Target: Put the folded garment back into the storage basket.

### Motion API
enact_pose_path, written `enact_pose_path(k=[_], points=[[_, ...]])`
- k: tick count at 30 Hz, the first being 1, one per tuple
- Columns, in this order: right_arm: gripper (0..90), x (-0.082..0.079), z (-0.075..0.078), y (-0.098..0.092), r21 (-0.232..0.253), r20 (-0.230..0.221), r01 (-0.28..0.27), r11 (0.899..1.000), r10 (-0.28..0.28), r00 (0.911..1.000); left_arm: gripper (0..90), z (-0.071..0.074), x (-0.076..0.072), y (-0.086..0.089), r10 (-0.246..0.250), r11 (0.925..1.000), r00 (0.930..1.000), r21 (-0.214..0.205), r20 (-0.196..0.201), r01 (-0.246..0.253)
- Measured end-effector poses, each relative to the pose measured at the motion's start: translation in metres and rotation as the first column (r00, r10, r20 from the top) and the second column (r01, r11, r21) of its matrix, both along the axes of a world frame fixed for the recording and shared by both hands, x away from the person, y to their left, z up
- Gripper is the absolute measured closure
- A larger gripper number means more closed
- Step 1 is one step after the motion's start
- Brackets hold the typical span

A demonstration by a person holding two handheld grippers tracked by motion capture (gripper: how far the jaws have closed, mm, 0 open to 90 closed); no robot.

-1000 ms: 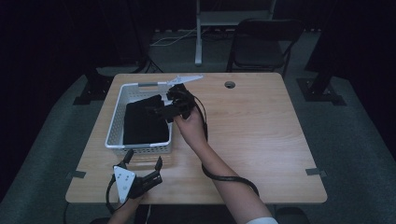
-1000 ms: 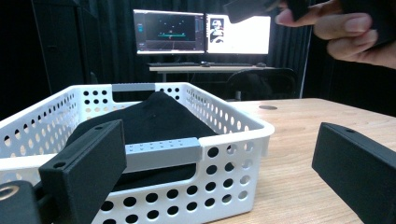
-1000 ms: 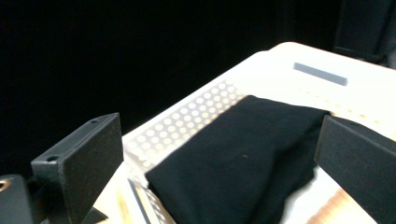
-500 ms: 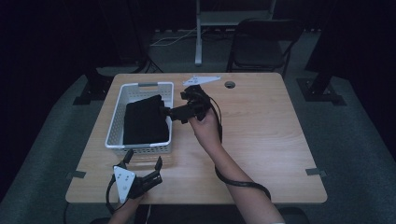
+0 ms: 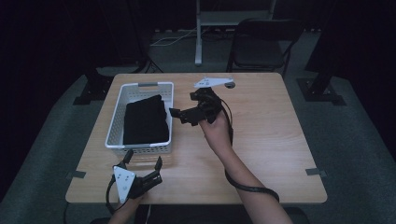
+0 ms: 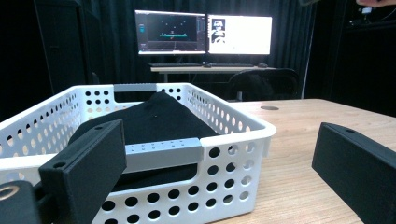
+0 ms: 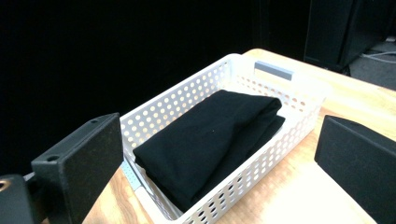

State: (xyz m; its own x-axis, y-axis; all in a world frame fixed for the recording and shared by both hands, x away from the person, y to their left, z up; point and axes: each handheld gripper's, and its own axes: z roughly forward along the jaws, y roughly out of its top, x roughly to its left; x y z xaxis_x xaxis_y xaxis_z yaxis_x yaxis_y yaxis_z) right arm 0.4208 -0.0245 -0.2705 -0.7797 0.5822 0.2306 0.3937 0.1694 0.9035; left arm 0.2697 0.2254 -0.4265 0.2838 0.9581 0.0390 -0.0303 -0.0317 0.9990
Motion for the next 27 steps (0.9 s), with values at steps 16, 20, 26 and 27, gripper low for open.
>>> enact_pose_path(k=[16,20,26,27], points=[[1.5,-0.021,0.003,-0.034,-0.005,0.040,0.020,1.000,-0.020,0.9990,4.3,0.000,0.000,0.000,0.000,1.0000,1.0000,-0.002,0.000,0.000],[1.5,-0.028,0.001,-0.049,-0.011,0.048,0.037,0.999,-0.036,0.9982,4.3,0.000,0.000,0.000,0.000,1.0000,1.0000,-0.001,-0.002,0.000],[1.5,-0.033,0.000,-0.078,-0.001,0.051,0.093,0.996,-0.092,0.9944,4.3,0.000,0.000,0.000,0.001,1.0000,1.0000,0.002,-0.001,-0.001],[1.5,-0.034,0.001,-0.083,0.005,0.045,0.101,0.995,-0.101,0.9939,4.3,0.000,0.000,0.000,0.001,1.0000,1.0000,0.001,-0.001,-0.001]])
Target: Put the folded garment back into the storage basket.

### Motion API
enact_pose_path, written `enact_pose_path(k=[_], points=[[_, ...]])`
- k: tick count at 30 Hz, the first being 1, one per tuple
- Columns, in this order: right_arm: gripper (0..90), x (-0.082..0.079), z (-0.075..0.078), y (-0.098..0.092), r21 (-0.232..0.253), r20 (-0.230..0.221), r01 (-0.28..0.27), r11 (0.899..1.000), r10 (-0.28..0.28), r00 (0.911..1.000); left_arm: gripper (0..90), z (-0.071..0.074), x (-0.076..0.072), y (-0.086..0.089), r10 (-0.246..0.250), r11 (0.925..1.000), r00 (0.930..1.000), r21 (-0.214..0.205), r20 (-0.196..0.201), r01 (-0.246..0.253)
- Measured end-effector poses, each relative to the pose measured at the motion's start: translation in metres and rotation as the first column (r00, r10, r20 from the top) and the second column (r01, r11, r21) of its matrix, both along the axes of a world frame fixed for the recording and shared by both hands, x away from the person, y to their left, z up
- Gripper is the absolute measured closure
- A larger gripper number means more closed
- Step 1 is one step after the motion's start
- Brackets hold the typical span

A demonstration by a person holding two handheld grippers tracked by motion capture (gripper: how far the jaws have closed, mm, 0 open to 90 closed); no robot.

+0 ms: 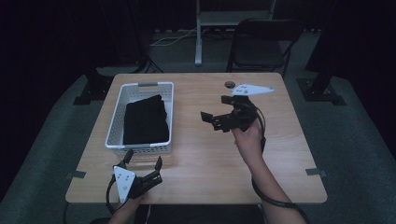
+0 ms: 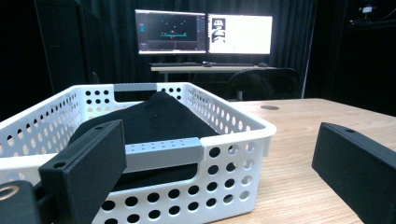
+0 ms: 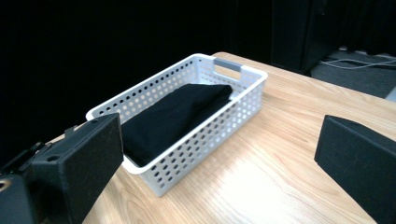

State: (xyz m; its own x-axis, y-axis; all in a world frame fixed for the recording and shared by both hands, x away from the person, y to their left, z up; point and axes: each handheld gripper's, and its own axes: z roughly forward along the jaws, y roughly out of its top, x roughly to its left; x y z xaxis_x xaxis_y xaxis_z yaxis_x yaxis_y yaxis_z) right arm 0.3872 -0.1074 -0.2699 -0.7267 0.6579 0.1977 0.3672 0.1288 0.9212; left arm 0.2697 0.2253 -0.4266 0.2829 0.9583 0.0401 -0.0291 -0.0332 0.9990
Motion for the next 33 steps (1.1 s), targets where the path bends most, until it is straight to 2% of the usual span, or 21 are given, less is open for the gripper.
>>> enact_pose_path(k=[6,16,23,28,33], points=[[1.4,-0.007,0.001,-0.030,0.023,0.005,0.054,0.998,-0.054,0.9985,4.3,0.000,0.000,0.000,0.002,1.0000,1.0000,0.001,-0.003,-0.002],[1.5,-0.022,-0.006,-0.067,0.048,0.009,0.129,0.991,-0.129,0.9916,4.3,0.000,0.000,0.000,0.005,1.0000,1.0000,0.001,0.001,-0.005],[1.4,-0.036,-0.020,-0.086,0.030,0.000,0.169,0.985,-0.169,0.9857,4.3,0.000,0.000,0.000,0.006,1.0000,1.0000,-0.002,0.002,-0.006],[1.4,-0.045,-0.030,-0.102,0.052,-0.007,0.203,0.978,-0.203,0.9792,4.3,0.000,0.000,0.000,0.006,1.0000,1.0000,0.000,0.002,-0.006],[1.4,-0.050,-0.049,-0.116,0.051,-0.052,0.235,0.971,-0.233,0.9711,4.3,0.000,0.000,0.000,0.006,1.0000,1.0000,0.001,0.000,-0.006]])
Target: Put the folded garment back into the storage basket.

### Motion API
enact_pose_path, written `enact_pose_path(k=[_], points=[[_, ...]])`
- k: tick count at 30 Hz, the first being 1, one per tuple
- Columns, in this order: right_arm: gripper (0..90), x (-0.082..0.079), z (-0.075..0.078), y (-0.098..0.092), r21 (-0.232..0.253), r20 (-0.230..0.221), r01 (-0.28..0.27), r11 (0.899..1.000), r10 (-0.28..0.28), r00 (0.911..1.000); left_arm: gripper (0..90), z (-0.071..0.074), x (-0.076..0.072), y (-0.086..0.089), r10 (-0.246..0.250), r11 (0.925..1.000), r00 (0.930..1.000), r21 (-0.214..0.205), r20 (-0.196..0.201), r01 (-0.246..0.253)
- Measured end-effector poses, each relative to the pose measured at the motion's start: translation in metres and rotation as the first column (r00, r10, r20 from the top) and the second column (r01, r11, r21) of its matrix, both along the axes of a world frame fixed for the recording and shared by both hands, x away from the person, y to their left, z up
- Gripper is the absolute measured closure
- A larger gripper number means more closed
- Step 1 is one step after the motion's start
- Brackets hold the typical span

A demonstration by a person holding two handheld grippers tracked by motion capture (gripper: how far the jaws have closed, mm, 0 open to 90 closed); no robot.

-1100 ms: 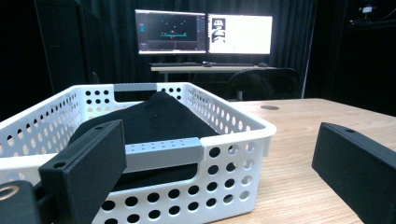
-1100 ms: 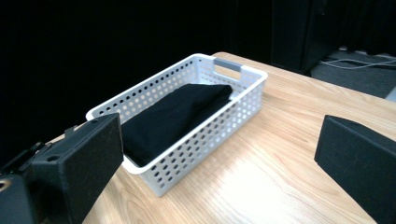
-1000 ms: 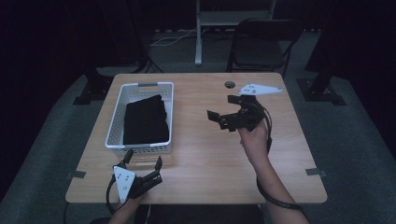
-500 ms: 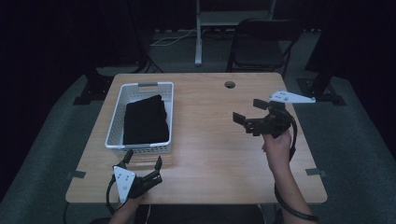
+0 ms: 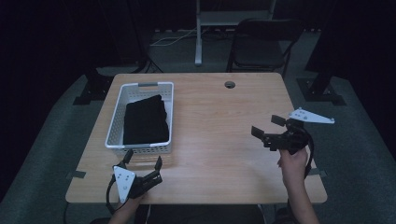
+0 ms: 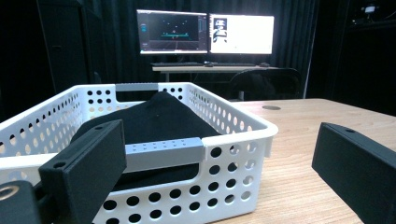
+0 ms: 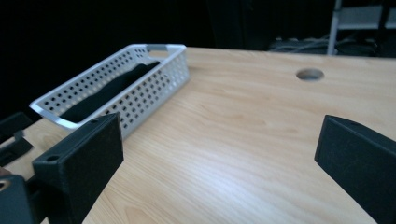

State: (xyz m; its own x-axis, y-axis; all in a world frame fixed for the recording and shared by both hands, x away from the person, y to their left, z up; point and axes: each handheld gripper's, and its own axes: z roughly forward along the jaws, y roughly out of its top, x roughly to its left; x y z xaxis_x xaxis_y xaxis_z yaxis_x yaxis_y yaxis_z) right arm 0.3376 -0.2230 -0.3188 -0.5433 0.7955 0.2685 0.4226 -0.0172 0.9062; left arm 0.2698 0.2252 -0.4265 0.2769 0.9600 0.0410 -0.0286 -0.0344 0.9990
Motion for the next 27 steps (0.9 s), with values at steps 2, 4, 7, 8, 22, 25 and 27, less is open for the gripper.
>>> enact_pose_path(k=[2,4,7,8,22,25,27], points=[[1.4,-0.002,-0.008,-0.004,-0.005,-0.010,0.018,1.000,-0.018,0.9998,4.3,0.000,0.000,0.000,0.000,1.0000,1.0000,0.000,0.000,0.000],[1.5,-0.005,-0.015,-0.009,0.006,-0.007,0.031,1.000,-0.031,0.9995,4.3,0.000,0.000,0.000,0.000,1.0000,1.0000,0.000,0.000,0.000],[1.5,-0.012,-0.027,-0.014,0.020,0.009,0.064,0.998,-0.064,0.9979,4.3,0.000,0.000,0.000,0.001,1.0000,1.0000,0.000,0.000,-0.001],[1.5,-0.013,-0.031,-0.015,0.029,0.001,0.065,0.997,-0.065,0.9979,4.3,0.000,0.000,0.000,0.001,1.0000,1.0000,-0.002,0.000,-0.001],[1.5,-0.022,-0.073,-0.018,0.023,-0.067,0.101,0.995,-0.099,0.9928,4.3,0.000,0.000,0.000,0.003,1.0000,1.0000,-0.003,0.002,-0.003],[1.5,-0.025,-0.080,-0.019,0.026,-0.074,0.113,0.993,-0.111,0.9910,4.3,0.000,0.000,0.000,0.003,1.0000,1.0000,-0.003,0.002,-0.003],[1.5,-0.027,-0.084,-0.019,0.020,-0.077,0.126,0.992,-0.124,0.9893,4.3,0.000,0.000,0.000,0.003,1.0000,1.0000,-0.003,0.002,-0.003]])
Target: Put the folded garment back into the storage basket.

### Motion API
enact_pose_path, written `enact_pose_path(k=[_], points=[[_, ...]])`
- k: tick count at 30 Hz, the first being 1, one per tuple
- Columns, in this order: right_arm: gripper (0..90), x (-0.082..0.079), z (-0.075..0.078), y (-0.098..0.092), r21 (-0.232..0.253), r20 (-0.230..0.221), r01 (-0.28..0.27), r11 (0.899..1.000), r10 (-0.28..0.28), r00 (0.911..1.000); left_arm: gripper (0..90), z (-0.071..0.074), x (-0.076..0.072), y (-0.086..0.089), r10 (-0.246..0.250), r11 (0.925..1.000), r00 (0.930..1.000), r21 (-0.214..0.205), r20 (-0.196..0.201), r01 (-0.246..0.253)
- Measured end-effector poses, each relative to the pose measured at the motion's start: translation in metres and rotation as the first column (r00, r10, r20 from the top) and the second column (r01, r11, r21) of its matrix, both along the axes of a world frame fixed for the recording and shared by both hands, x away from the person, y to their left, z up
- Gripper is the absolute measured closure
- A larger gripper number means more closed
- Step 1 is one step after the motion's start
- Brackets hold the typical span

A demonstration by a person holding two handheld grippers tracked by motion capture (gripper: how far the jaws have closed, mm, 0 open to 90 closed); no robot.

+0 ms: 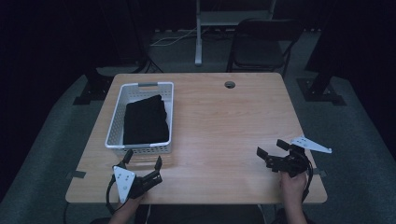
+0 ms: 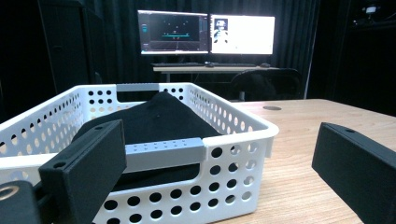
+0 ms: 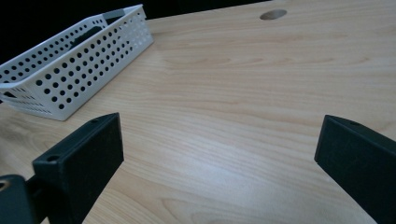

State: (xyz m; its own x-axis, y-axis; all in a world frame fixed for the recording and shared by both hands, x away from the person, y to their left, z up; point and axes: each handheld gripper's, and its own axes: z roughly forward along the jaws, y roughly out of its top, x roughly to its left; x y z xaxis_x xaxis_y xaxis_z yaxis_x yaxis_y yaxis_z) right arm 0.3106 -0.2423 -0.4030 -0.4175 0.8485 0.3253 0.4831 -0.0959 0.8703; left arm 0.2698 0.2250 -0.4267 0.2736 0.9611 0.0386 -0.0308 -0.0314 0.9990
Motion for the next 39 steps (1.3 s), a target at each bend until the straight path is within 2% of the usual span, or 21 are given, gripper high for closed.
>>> enact_pose_path(k=[6,12,14,21,24,33,39], points=[[1.5,-0.007,-0.009,0.001,0.009,-0.004,0.021,1.000,-0.021,0.9998,4.3,0.000,0.000,0.000,0.001,1.0000,1.0000,0.000,0.000,-0.001],[1.5,-0.013,-0.013,0.008,-0.046,0.022,0.049,0.998,-0.048,0.9986,4.3,0.000,0.000,0.000,0.000,1.0000,1.0000,-0.001,0.002,0.000],[1.5,-0.013,-0.016,0.008,-0.036,0.007,0.041,0.999,-0.041,0.9991,4.3,0.000,0.000,0.000,-0.002,1.0000,1.0000,-0.001,0.003,0.002],[1.5,-0.013,-0.023,0.005,-0.002,-0.001,0.055,0.998,-0.055,0.9985,4.3,0.000,-0.001,0.001,-0.009,1.0000,1.0000,-0.002,0.004,0.009],[1.5,-0.010,-0.025,0.005,-0.004,-0.017,0.068,0.998,-0.068,0.9976,4.3,0.000,0.000,0.000,-0.010,1.0000,0.9999,-0.002,0.003,0.010],[1.5,-0.005,-0.026,0.014,-0.083,-0.039,0.081,0.993,-0.084,0.9957,4.3,0.000,0.000,0.000,-0.010,0.9999,0.9999,-0.001,0.001,0.010],[1.4,-0.005,-0.027,0.013,-0.075,-0.041,0.083,0.994,-0.086,0.9954,4.3,0.000,0.000,0.000,-0.010,0.9999,0.9999,0.000,0.001,0.010]])
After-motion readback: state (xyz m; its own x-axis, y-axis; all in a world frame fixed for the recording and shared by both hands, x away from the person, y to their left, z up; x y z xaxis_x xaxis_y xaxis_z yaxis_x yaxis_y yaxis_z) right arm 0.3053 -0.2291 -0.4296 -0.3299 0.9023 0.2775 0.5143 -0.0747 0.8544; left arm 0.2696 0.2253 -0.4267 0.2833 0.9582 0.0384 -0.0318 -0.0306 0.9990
